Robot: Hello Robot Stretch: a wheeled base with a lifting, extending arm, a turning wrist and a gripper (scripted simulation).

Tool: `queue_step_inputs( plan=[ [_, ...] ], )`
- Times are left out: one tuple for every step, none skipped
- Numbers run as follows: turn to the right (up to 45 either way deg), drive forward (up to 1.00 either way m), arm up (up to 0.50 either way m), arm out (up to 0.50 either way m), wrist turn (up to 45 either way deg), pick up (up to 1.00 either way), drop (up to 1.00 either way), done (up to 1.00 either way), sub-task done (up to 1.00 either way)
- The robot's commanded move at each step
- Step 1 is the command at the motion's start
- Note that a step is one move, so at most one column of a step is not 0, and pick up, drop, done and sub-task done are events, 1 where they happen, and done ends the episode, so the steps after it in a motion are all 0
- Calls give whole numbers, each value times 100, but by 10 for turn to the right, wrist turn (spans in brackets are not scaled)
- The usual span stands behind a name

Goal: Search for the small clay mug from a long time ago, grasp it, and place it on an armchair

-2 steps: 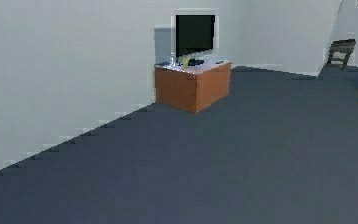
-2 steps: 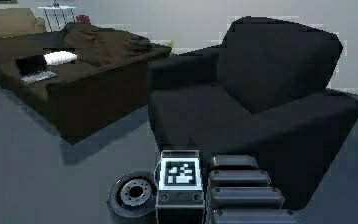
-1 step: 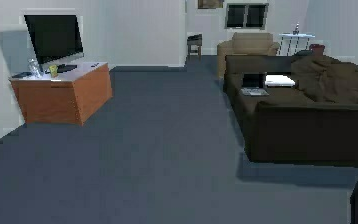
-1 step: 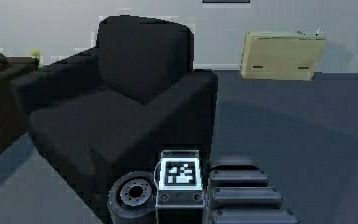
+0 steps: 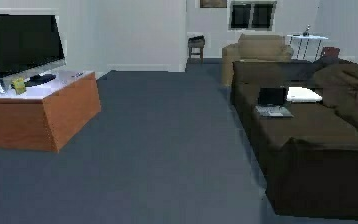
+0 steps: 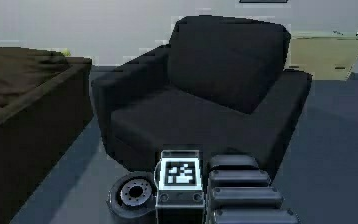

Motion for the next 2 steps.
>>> queue_step_inputs(
  plan=[
    [450,0,0,0,0,0,0,0,0],
    [60,0,0,0,0,0,0,0,0]
  ],
)
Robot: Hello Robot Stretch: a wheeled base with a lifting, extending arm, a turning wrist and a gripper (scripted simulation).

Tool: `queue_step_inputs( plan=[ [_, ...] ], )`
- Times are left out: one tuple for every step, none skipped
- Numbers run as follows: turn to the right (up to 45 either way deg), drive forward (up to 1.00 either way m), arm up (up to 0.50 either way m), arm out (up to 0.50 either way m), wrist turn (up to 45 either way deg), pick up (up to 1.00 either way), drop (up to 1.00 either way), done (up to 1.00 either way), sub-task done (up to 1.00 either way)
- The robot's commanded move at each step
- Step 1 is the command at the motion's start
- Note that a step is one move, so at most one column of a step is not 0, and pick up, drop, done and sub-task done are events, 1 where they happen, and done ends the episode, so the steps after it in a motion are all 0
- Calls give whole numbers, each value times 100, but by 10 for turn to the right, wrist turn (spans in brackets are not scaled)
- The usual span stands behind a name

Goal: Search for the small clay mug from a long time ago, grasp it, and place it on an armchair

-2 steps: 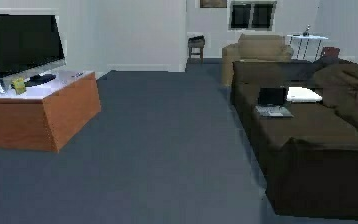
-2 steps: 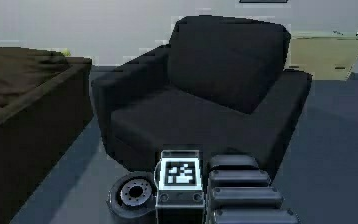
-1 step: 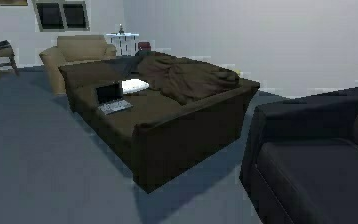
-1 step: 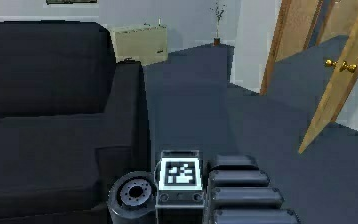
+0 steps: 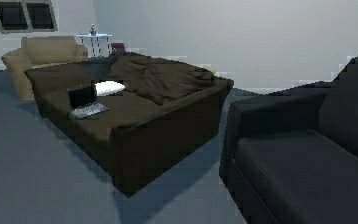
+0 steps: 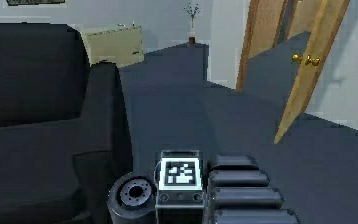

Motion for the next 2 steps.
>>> queue_step_inputs(
  plan=[
    [0,45,0,0,0,0,0,0,0],
    [90,0,0,0,0,0,0,0,0]
  ],
)
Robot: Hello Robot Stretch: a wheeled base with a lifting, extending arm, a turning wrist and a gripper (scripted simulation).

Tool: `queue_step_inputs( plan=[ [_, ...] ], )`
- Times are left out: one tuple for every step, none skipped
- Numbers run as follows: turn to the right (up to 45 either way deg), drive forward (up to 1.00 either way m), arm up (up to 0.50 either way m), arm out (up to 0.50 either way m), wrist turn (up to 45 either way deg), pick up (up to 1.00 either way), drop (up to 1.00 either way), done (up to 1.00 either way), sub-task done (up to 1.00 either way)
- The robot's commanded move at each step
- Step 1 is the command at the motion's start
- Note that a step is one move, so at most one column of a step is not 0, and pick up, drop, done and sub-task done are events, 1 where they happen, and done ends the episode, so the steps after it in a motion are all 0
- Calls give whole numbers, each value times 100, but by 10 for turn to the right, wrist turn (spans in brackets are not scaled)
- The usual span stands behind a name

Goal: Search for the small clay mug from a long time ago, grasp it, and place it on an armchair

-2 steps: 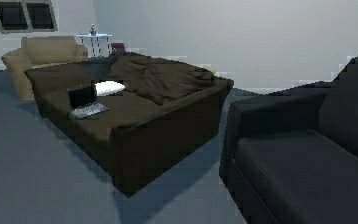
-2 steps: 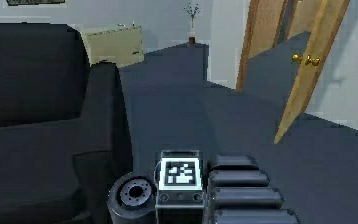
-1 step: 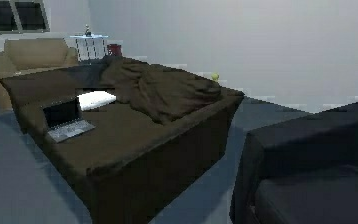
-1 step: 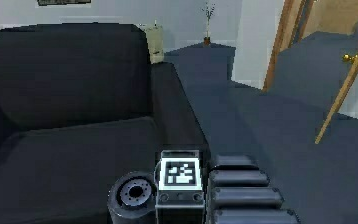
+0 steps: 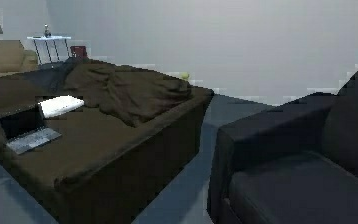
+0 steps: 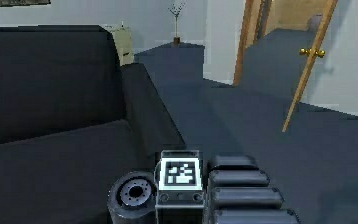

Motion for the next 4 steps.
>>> queue_step_inputs(
  plan=[
    [30,0,0,0,0,0,0,0,0],
    [-30,0,0,0,0,0,0,0,0],
    [30,0,0,0,0,0,0,0,0],
    [450,0,0,0,0,0,0,0,0]
  ],
)
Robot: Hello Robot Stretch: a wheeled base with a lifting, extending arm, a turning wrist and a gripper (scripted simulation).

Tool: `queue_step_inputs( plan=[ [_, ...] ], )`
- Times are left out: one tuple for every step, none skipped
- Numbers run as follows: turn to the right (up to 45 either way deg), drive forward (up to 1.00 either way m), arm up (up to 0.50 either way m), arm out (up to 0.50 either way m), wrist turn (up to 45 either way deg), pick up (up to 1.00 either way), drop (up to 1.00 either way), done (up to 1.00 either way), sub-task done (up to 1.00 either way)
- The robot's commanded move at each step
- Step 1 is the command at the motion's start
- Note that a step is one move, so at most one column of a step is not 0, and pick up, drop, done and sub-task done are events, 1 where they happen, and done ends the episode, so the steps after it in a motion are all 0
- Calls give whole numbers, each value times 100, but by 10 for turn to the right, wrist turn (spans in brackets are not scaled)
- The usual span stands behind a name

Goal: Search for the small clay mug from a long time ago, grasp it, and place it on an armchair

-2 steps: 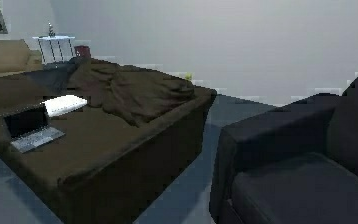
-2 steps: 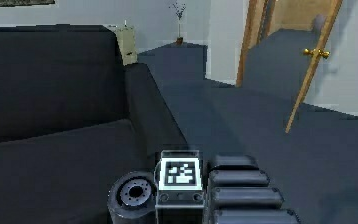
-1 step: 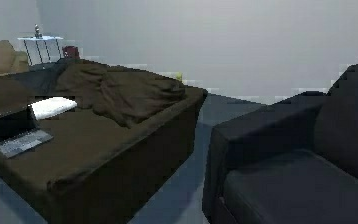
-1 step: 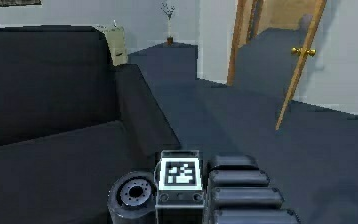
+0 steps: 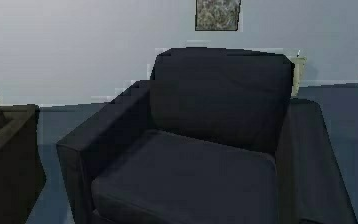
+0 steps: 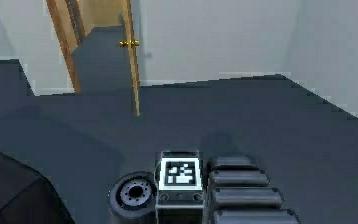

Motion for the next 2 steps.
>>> queue_step_inputs(
  plan=[
    [120,0,0,0,0,0,0,0,0],
    [0,20,0,0,0,0,0,0,0]
  ],
)
